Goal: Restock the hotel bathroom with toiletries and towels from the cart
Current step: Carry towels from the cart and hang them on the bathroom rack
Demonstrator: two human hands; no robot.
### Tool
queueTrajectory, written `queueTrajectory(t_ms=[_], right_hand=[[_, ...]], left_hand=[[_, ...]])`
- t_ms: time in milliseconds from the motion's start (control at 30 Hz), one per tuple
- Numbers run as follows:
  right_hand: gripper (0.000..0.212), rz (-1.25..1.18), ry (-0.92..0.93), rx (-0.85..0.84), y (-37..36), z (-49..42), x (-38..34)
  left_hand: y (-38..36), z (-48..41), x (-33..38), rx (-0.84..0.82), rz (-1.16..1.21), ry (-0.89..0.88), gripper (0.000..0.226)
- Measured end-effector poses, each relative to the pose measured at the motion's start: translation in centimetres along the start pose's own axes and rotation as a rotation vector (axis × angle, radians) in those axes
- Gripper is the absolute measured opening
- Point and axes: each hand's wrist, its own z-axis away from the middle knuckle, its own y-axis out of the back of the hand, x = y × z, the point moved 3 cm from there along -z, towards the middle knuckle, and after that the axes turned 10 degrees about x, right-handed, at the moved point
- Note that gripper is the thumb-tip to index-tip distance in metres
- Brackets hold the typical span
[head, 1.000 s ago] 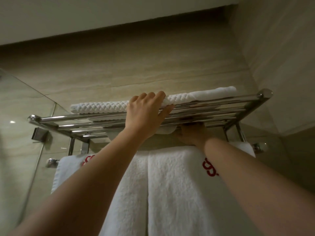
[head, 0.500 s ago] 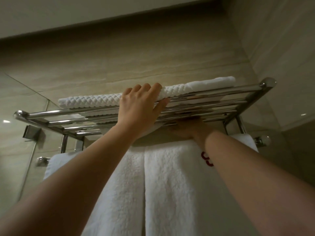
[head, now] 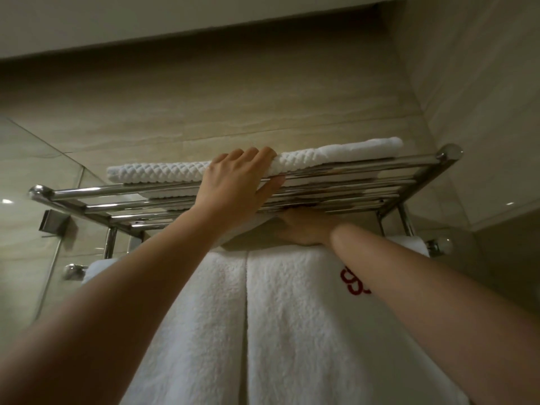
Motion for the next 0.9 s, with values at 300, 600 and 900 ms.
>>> queueTrajectory(t_ms=[300, 600, 900], right_hand=[[0.033, -0.126, 0.261, -0.085, -1.4, -1.4, -8.1], [0.07, 0.001, 0.134, -0.027, -4.7, -4.8, -10.2], [0.077, 0.0, 0.137, 0.019, -5.2, -5.7, -10.0]], left_hand=[[2.4, 2.2, -7.3, -0.089, -0.036, 0.06, 0.07], [1.5, 4.4, -9.1, 0.056, -0.15, 0.14, 0.065], [0.9, 4.8, -9.3, 0.219, -0.093, 0.163, 0.058]])
